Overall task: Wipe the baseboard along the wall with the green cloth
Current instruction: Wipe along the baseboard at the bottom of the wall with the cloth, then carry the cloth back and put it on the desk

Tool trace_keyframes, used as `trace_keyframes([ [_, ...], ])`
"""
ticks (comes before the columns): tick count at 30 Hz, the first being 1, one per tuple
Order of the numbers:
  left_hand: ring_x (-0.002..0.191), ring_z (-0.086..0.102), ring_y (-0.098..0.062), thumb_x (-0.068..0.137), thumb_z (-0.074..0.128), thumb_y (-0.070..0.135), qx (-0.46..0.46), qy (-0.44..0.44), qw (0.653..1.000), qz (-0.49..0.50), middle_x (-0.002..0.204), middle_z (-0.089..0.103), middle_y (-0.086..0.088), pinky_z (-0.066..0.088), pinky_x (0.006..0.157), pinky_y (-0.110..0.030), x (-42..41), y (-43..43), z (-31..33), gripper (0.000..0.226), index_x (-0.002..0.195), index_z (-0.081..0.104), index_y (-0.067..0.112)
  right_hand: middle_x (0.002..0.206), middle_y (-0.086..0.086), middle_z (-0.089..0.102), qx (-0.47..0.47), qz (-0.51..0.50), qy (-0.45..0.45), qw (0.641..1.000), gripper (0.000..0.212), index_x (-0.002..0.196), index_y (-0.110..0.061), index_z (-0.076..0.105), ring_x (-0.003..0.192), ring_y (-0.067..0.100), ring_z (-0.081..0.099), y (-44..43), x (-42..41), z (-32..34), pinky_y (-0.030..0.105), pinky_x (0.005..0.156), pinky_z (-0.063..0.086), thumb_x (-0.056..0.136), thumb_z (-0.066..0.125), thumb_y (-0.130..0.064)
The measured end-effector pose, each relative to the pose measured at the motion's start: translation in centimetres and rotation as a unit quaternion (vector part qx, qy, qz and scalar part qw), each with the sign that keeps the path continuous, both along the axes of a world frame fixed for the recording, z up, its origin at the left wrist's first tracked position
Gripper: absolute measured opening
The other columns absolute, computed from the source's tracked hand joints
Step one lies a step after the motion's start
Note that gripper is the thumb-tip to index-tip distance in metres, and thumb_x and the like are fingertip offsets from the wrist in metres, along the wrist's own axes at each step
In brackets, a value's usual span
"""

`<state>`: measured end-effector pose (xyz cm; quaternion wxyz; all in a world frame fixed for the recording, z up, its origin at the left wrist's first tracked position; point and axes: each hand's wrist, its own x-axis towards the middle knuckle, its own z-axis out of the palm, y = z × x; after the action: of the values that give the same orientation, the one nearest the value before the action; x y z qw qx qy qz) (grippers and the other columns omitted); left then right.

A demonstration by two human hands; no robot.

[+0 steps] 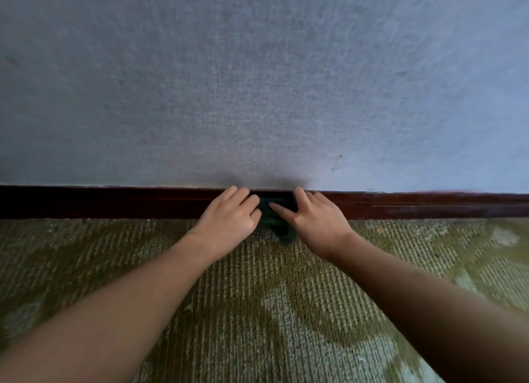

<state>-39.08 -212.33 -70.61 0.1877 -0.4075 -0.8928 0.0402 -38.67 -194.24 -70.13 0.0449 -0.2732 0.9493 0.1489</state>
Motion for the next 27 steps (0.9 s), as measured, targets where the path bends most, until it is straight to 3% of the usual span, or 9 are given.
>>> trace_keyframes([
  [2,0.061,0.061,-0.025,0.072,0.044,-0.001,-0.003,0.013,1.000,-0.017,0.062,0.062,-0.008,0.049,0.057,-0.028,0.3,0.9,0.4,0.027,0.057,0.066,0.005,0.130,0.017,0.031,0.008,0.003,-0.001,1.000,0.060,0.147,-0.026,0.011,0.114,0.029,0.040,0.9,0.4,0.5,0.036,0.096,0.030,0.094,0.038,-0.016],
  [4,0.061,0.061,-0.025,0.066,0.067,-0.002,-0.009,0.003,1.000,-0.025,0.062,0.061,-0.008,0.049,0.057,-0.027,0.5,1.8,1.0,0.013,0.056,0.065,0.005,0.131,0.016,0.029,0.014,-0.005,-0.008,1.000,0.061,0.147,-0.028,0.011,0.115,0.029,0.039,1.8,0.7,1.1,0.035,0.097,0.030,0.095,0.039,-0.016],
  [7,0.060,0.061,-0.024,0.052,0.082,-0.002,-0.008,-0.029,0.999,-0.025,0.061,0.060,-0.007,0.048,0.057,-0.026,0.8,3.1,2.1,0.020,0.053,0.064,0.006,0.130,0.014,0.030,0.014,-0.023,-0.026,0.999,0.059,0.146,-0.031,0.012,0.114,0.028,0.040,2.8,1.0,2.6,0.034,0.097,0.031,0.096,0.039,-0.019],
  [13,0.065,0.061,-0.028,0.050,0.084,-0.001,-0.031,-0.030,0.998,-0.034,0.065,0.062,-0.008,0.048,0.059,-0.028,0.8,5.5,9.4,0.021,0.058,0.066,0.006,0.118,0.012,0.034,-0.022,-0.080,-0.007,0.997,0.057,0.146,-0.034,0.015,0.100,0.028,0.044,4.8,3.2,9.2,0.037,0.085,0.037,0.095,0.039,-0.021],
  [19,0.065,0.061,-0.028,0.050,0.083,-0.002,-0.080,-0.071,0.991,-0.080,0.065,0.062,-0.009,0.049,0.057,-0.029,3.6,10.9,20.4,0.019,0.058,0.067,0.005,0.119,0.011,0.032,-0.045,-0.140,-0.029,0.989,0.057,0.146,-0.034,0.015,0.100,0.027,0.043,9.9,7.7,19.7,0.034,0.080,0.031,0.095,0.036,-0.019],
  [23,0.064,0.060,-0.028,0.044,0.081,-0.003,-0.093,-0.070,0.986,-0.123,0.064,0.063,-0.008,0.047,0.056,-0.027,4.9,16.3,28.9,0.021,0.057,0.067,0.006,0.114,0.010,0.035,-0.075,-0.196,-0.022,0.978,0.056,0.145,-0.035,0.018,0.097,0.027,0.044,14.7,10.8,27.6,0.030,0.069,0.020,0.095,0.036,-0.017],
  [27,0.061,0.061,-0.026,0.054,0.078,0.006,-0.124,-0.047,0.971,-0.198,0.060,0.061,-0.006,0.047,0.055,-0.026,6.3,21.1,38.2,0.012,0.053,0.066,0.010,0.112,0.010,0.038,-0.095,-0.249,-0.011,0.964,0.058,0.145,-0.035,0.019,0.097,0.027,0.045,18.7,14.2,35.9,0.030,0.068,0.017,0.094,0.037,-0.015],
])
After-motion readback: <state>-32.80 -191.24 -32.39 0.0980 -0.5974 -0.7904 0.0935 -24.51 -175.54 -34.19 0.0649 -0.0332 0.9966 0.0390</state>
